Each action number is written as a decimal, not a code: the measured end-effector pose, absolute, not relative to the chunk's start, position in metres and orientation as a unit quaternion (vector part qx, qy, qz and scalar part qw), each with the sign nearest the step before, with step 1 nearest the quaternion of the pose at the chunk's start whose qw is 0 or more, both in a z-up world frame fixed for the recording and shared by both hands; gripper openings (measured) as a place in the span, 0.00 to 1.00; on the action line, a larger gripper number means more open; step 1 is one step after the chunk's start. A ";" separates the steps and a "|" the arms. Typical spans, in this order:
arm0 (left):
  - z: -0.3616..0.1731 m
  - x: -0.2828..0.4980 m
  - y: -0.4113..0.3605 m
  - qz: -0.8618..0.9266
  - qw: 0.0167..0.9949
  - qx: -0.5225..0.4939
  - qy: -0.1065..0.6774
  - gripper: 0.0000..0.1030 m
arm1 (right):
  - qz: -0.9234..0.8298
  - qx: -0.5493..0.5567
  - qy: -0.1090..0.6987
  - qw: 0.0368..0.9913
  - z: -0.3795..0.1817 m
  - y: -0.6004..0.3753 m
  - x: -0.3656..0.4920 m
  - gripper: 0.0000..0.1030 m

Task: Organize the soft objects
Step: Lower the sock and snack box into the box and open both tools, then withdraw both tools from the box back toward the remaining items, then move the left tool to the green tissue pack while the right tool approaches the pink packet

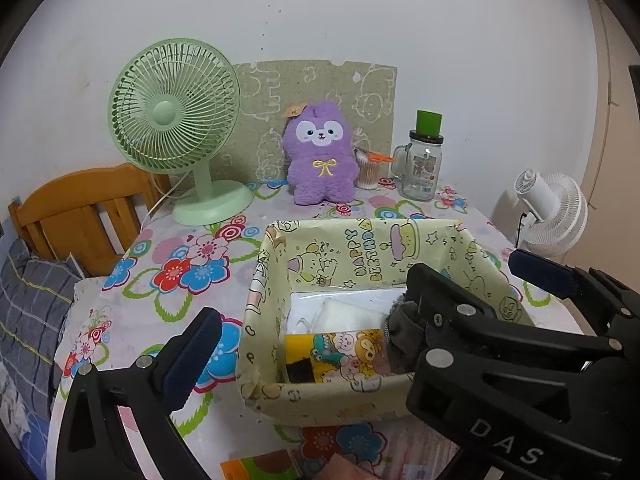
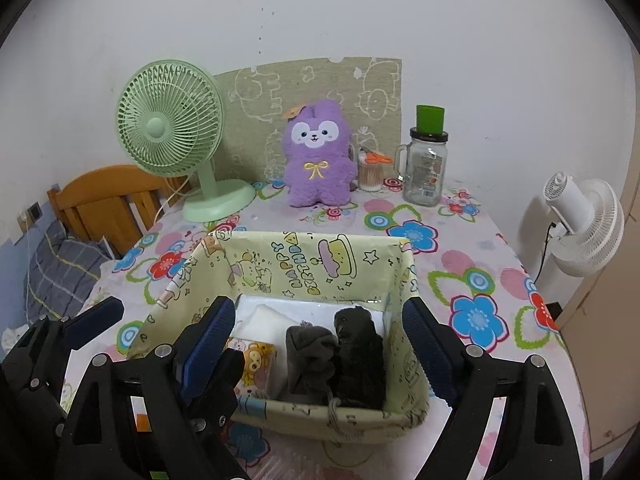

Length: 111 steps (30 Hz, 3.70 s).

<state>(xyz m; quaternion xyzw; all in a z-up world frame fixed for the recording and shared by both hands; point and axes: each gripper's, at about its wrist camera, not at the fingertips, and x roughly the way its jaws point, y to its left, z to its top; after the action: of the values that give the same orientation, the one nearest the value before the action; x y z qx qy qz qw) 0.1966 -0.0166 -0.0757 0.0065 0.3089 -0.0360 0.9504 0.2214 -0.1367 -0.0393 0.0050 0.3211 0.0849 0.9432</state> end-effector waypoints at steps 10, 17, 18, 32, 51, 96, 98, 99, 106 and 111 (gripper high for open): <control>-0.064 0.172 -0.023 -0.043 0.955 0.008 0.294 1.00 | 0.080 0.007 0.306 0.949 -0.024 -0.145 0.193 0.85; -0.054 0.154 -0.028 -0.037 0.959 0.011 0.282 1.00 | 0.080 0.007 0.296 0.952 -0.014 -0.148 0.176 0.85; -0.054 0.152 -0.028 -0.038 0.959 0.011 0.281 1.00 | 0.079 0.006 0.294 0.952 -0.013 -0.148 0.174 0.85; -0.041 0.122 -0.035 -0.045 0.963 0.016 0.265 1.00 | 0.078 0.001 0.274 0.959 0.002 -0.154 0.141 0.85; -0.049 0.095 -0.036 -0.047 0.961 0.018 0.273 1.00 | 0.082 -0.003 0.280 0.956 -0.007 -0.152 0.114 0.85; -0.116 0.101 -0.004 -0.072 0.937 0.039 0.340 1.00 | 0.116 -0.014 0.337 0.934 -0.080 -0.119 0.124 0.85; -0.122 0.103 -0.001 -0.071 0.934 0.037 0.347 1.00 | 0.117 -0.015 0.343 0.932 -0.085 -0.117 0.126 0.85; -0.123 0.104 0.000 -0.071 0.934 0.038 0.349 1.00 | 0.118 -0.015 0.345 0.931 -0.087 -0.116 0.127 0.85; -0.136 0.110 0.010 -0.063 0.928 0.037 0.366 1.00 | 0.124 -0.015 0.357 0.926 -0.099 -0.109 0.131 0.85; -0.144 0.111 0.014 -0.060 0.924 0.042 0.375 1.00 | 0.124 -0.015 0.369 0.921 -0.108 -0.104 0.134 0.85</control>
<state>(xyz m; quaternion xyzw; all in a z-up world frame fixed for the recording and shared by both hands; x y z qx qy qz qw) 0.1112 0.0136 -0.1441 0.0421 0.3748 -0.0604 0.9242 0.1340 -0.1045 -0.1080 -0.0145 0.3692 0.1245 0.9209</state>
